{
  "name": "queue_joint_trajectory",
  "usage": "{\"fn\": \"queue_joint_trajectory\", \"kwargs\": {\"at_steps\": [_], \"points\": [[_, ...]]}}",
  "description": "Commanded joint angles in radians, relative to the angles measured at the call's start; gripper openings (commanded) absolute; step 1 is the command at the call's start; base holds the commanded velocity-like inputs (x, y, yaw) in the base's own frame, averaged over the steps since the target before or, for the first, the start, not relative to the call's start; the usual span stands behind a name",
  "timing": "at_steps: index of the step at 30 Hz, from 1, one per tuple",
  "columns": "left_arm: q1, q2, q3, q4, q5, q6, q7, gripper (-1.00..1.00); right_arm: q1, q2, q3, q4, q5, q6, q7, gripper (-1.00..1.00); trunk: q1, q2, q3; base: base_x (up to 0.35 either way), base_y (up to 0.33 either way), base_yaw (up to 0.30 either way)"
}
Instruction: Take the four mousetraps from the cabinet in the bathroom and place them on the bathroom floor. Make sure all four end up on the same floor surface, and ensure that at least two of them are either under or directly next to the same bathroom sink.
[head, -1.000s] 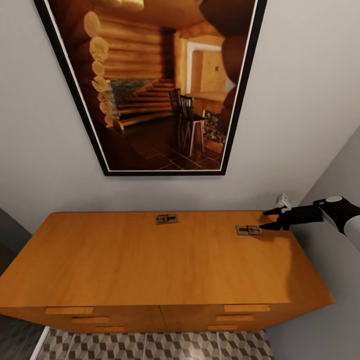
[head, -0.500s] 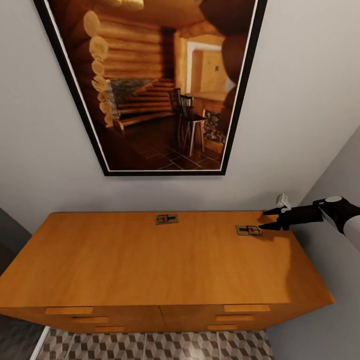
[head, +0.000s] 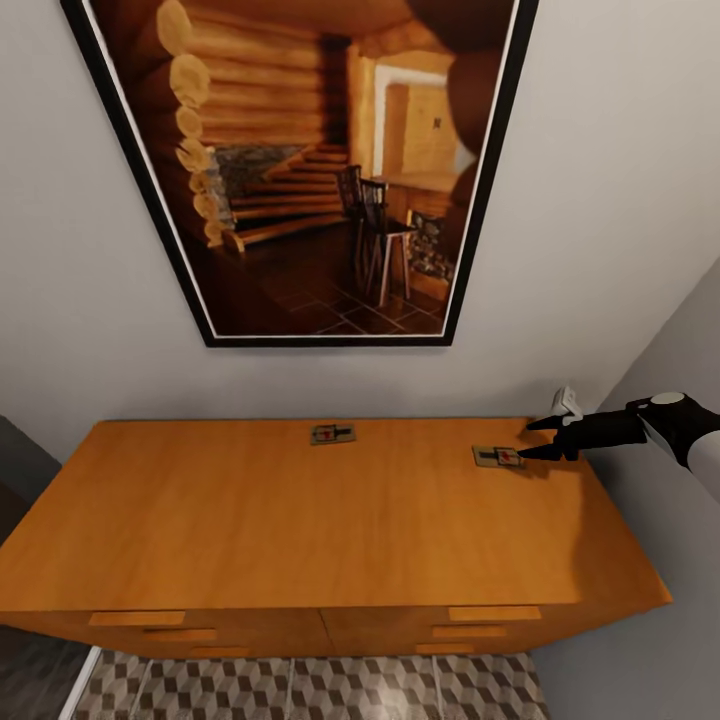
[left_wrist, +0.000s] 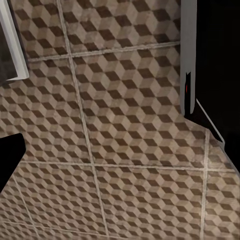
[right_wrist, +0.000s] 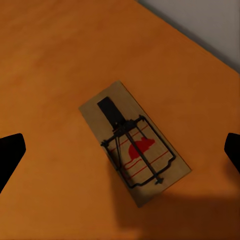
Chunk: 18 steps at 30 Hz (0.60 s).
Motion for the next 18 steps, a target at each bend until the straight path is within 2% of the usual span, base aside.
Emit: {"fn": "queue_joint_trajectory", "kwargs": {"at_steps": [1, 12, 18], "points": [[-0.001, 0.0, -0.008, 0.004, 0.007, -0.007, 0.001, 1.0, -0.001, 0.0, 0.003, 0.0, 0.001, -0.01, 0.001, 1.0, 0.0, -0.002, -0.003, 0.0, 0.0, 0.0], [-0.002, 0.0, -0.009, 0.004, 0.007, -0.007, 0.001, 1.0, -0.001, -0.001, 0.002, 0.0, 0.001, -0.011, 0.001, 1.0, 0.0, -0.002, -0.021, 0.0, 0.0, 0.0], [-0.002, -0.001, -0.009, 0.004, 0.007, -0.007, 0.001, 1.0, -0.001, -0.002, 0.003, 0.0, 0.002, -0.074, 0.0, 1.0, 0.0, -0.002, -0.03, 0.0, 0.0, 0.0]]}}
